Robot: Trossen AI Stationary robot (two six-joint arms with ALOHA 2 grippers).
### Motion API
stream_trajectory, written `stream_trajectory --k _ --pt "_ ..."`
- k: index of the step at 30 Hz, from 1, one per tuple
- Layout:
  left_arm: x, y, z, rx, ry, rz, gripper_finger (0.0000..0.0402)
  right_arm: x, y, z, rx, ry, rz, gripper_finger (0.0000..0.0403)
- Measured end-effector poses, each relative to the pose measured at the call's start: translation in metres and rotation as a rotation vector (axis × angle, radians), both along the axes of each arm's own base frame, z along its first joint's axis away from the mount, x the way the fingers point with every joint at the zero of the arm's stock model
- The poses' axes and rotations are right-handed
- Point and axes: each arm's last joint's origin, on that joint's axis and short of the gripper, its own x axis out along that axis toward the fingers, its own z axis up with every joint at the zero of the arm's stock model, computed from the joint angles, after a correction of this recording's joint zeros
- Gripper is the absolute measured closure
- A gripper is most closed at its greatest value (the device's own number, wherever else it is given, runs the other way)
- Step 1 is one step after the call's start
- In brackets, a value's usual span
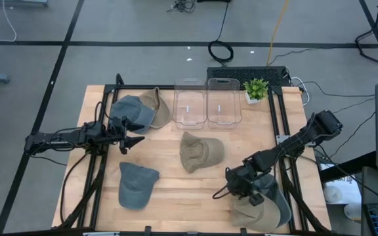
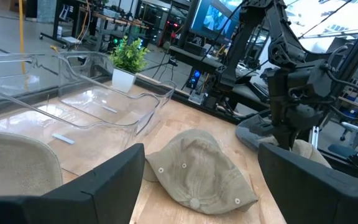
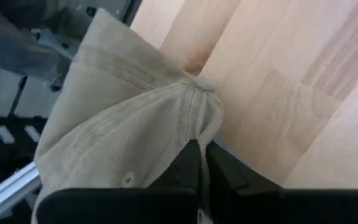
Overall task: Pick & Place hat
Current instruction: Put the bottom brown cap into the right transparent bin
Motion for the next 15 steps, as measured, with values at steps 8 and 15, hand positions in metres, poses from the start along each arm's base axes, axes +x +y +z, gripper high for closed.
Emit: stream_trajectory --k 8,15 --pt "0.0 0.0 0.0 0.0 0.0 0.0 0.0078 -0.001 0.0 0.044 0.082 -0.127 -0.067 0.0402" --pt "0.0 0.0 0.0 0.0 0.0 0.0 0.0078 -0.013 -0.009 0.086 0.15 -0.239 -0.17 0.0402"
